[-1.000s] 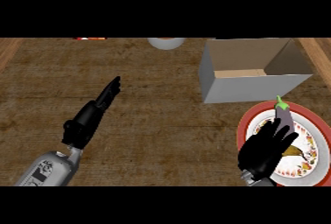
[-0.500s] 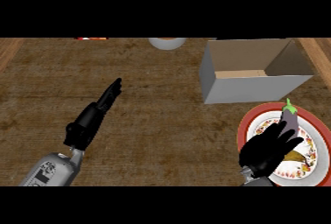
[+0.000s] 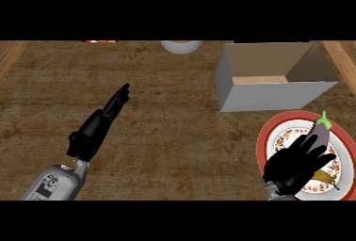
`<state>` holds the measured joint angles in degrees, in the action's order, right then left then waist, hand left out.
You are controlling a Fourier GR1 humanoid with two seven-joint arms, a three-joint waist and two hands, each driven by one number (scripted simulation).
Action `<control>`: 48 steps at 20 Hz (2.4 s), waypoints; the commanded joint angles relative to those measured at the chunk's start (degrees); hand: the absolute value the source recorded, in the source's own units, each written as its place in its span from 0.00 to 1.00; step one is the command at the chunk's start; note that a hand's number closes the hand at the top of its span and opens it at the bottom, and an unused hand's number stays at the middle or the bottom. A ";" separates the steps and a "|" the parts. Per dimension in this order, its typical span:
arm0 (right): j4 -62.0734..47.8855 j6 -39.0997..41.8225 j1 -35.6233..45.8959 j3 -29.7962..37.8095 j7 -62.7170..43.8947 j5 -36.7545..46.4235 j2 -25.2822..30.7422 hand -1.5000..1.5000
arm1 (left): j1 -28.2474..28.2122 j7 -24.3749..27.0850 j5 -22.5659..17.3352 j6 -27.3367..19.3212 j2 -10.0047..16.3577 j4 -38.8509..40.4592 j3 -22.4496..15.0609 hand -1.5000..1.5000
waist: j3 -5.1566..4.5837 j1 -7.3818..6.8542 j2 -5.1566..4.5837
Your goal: Pick the pear from the plate and place it in the cardboard box
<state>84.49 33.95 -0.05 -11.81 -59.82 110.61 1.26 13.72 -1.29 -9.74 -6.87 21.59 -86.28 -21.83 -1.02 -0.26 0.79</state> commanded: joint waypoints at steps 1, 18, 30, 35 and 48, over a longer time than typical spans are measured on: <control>-3.49 -0.18 -2.80 2.21 -4.79 2.51 1.49 0.00 | 1.73 -2.90 1.14 -1.01 -1.62 -0.35 0.01 0.50 | 1.04 0.55 -0.79; 2.67 -7.41 -0.48 -2.90 23.95 -4.37 -0.06 1.00 | 1.12 -1.48 1.75 2.51 -2.14 0.37 2.30 0.50 | 1.30 -0.64 -0.85; 26.58 -18.51 0.71 -10.38 52.44 -28.58 3.45 1.00 | 0.21 1.57 2.41 3.37 -2.33 3.00 3.14 0.50 | 1.02 0.86 -0.70; 41.73 -13.21 -4.62 -6.28 56.72 -36.60 7.65 1.00 | -2.89 -0.73 3.16 2.95 -2.40 -2.07 2.95 0.50 | 1.03 0.68 -0.53; 63.73 5.91 3.68 3.92 43.70 -51.63 -1.15 1.00 | -0.39 -2.58 3.44 5.06 -3.06 -0.58 5.08 0.50 | 0.97 1.07 -0.66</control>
<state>136.79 34.43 2.24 -12.27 -11.14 68.31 1.61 12.10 -3.58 -5.64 -3.28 18.11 -88.13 -18.02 -0.04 0.58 0.23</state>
